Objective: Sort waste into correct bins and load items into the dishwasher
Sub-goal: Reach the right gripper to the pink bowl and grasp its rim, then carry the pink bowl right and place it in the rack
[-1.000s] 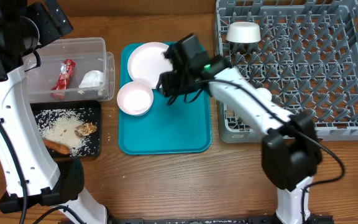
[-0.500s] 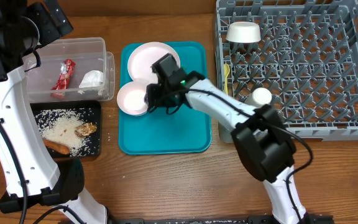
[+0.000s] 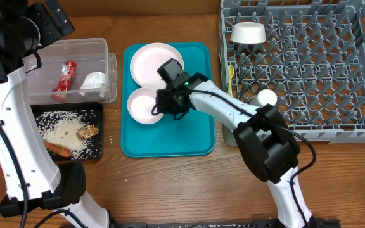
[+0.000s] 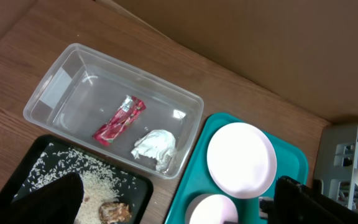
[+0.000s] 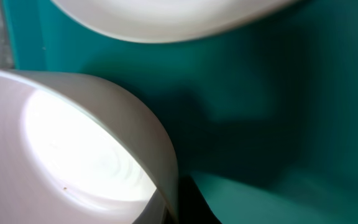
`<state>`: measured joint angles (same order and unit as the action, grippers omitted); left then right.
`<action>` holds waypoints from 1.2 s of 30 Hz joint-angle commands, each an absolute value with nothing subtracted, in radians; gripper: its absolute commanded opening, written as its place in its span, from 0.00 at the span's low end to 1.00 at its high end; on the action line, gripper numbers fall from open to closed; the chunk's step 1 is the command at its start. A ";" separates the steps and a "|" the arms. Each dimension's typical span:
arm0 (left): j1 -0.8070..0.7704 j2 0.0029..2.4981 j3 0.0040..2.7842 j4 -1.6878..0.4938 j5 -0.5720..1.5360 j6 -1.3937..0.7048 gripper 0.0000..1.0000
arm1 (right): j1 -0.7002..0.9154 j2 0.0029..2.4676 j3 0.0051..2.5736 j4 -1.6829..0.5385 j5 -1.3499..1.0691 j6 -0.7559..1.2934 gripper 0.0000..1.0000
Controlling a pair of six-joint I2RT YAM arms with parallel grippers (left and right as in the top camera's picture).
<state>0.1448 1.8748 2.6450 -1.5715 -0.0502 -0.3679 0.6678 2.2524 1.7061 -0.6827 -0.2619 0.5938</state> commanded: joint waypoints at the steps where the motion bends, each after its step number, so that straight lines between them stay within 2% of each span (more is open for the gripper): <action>1: 0.143 1.884 2.653 -1.571 -0.062 -0.382 1.00 | 0.628 2.119 1.710 -0.724 -0.186 0.542 0.04; 7: 0.143 1.884 2.653 -1.571 -0.062 -0.382 1.00 | 0.551 1.889 1.710 -0.863 0.184 0.439 0.04; 12: 0.143 1.884 2.653 -1.571 -0.062 -0.382 1.00 | 0.499 1.774 1.710 -0.894 0.724 0.442 0.04; 17: 0.143 1.884 2.653 -1.571 -0.062 -0.382 1.00 | 0.450 1.803 1.709 -0.895 1.194 0.369 0.04; 23: 0.143 1.884 2.653 -1.571 -0.063 -0.382 1.00 | 0.373 1.877 1.709 -0.893 1.307 0.172 0.04; 36: 0.143 1.884 2.653 -1.571 -0.062 -0.382 1.00 | 0.291 2.025 1.709 -0.858 1.289 0.155 0.04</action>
<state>0.1444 1.8751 2.6450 -1.5719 -0.0502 -0.3679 0.2920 1.9858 1.7077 -0.8646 1.2644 0.1696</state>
